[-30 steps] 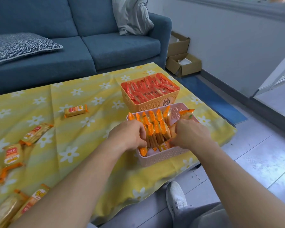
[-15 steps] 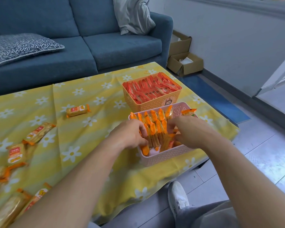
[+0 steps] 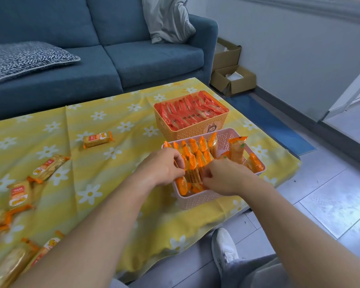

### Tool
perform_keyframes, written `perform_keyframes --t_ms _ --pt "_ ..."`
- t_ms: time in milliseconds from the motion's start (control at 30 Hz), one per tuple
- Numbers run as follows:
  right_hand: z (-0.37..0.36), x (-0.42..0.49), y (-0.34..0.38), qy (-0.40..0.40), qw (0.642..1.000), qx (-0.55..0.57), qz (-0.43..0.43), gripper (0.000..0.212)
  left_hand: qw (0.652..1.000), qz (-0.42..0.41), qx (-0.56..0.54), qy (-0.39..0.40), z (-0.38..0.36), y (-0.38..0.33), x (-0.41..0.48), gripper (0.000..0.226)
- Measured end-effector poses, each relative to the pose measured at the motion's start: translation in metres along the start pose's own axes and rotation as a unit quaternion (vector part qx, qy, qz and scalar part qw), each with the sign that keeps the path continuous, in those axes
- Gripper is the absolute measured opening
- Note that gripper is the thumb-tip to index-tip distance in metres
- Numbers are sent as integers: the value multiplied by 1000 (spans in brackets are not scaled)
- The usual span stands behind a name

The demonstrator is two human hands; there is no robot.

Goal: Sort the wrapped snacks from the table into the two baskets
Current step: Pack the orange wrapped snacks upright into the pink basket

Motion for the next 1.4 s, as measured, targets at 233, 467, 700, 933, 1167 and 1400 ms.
perform_keyframes --t_ms 233,467,700,933,1167,1400 --pt "-21 4 9 104 993 -5 -61 49 1000 9 0 20 -6 -1 -1 15" --pt "-11 10 11 46 992 99 -67 40 1000 -20 1 -2 0 -8 -2 16" --pt "7 4 -14 88 949 298 -51 30 996 -55 63 27 -11 -25 -1 11" --pt "25 23 -75 -139 977 33 -159 17 993 -49 101 28 -18 -27 2 14" --pt "10 30 -67 -98 984 42 -142 49 994 -40 94 29 -17 -22 4 12" --pt "41 -3 -57 -116 977 159 -78 34 994 -39 92 37 -16 -21 6 11"
Point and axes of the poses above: each hand's wrist, its own x-axis towards the middle knuckle, its own z-axis out of the back of the hand, y = z × x, the point moved 8 cm from there along x, towards the middle knuckle, and after that the axes turned 6 degrees about -z, right-handed, at the moved point
